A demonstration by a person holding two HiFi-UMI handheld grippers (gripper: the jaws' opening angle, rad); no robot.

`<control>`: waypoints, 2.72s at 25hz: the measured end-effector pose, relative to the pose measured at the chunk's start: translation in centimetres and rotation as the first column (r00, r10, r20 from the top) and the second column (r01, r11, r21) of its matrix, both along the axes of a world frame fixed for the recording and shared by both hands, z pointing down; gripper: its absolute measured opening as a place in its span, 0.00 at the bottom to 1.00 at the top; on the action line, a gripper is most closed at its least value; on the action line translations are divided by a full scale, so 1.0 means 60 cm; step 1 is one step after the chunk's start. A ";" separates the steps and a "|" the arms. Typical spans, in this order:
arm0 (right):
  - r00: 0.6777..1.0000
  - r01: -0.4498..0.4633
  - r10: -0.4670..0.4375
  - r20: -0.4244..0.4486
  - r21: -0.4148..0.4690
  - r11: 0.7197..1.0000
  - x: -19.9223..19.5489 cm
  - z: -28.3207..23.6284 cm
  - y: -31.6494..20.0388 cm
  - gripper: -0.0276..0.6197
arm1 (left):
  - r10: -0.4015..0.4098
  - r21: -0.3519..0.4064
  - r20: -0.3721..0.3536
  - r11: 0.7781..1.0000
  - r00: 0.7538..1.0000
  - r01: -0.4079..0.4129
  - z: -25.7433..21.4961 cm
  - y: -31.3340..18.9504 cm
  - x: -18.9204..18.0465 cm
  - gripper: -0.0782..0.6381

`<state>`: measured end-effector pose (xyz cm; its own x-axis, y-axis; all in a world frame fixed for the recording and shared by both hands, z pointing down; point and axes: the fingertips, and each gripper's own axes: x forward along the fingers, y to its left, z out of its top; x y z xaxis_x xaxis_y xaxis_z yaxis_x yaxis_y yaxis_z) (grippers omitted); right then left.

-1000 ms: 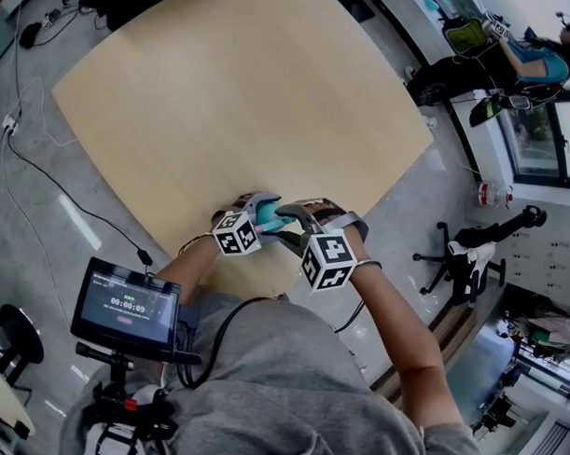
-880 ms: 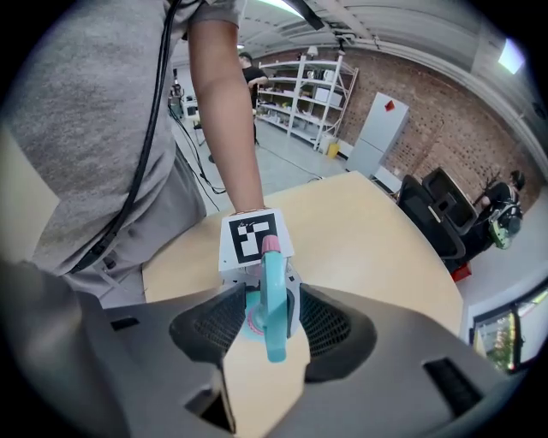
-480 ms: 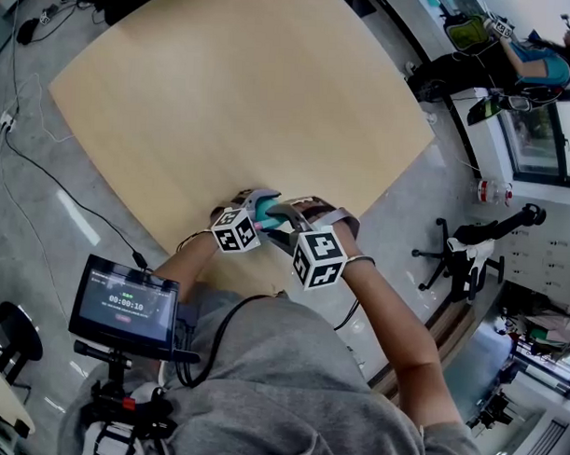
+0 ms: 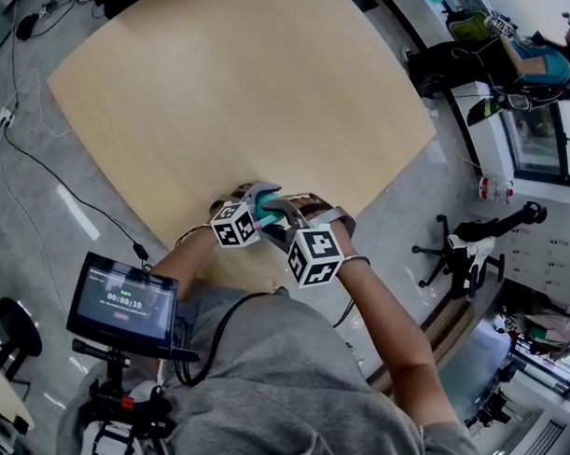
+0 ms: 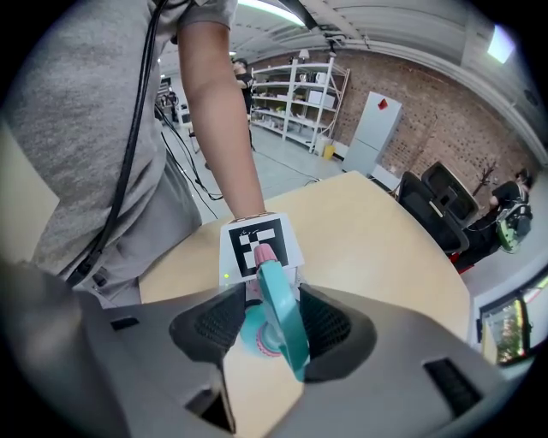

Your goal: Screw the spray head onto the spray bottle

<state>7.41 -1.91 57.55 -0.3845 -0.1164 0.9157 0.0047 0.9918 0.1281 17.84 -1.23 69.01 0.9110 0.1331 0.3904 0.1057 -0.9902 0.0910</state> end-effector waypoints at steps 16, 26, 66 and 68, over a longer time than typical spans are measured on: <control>0.997 -0.079 0.079 -0.022 -0.008 0.997 0.039 0.043 0.011 0.35 | -0.003 0.011 -0.004 1.000 1.000 0.003 -0.008 0.015 -0.001 0.69; 0.993 -0.121 0.121 -0.012 -0.027 0.992 0.046 0.055 0.015 0.35 | -0.003 0.012 -0.001 1.000 1.000 0.003 -0.009 0.019 0.006 0.69; 0.982 -0.191 0.191 -0.002 -0.033 0.981 0.055 0.056 0.012 0.35 | -0.001 0.012 0.001 1.000 1.000 0.001 -0.008 0.016 0.005 0.69; 0.981 -0.192 0.192 0.000 -0.036 0.981 0.053 0.056 0.011 0.35 | -0.003 0.013 0.001 1.000 1.000 0.003 -0.010 0.017 0.004 0.69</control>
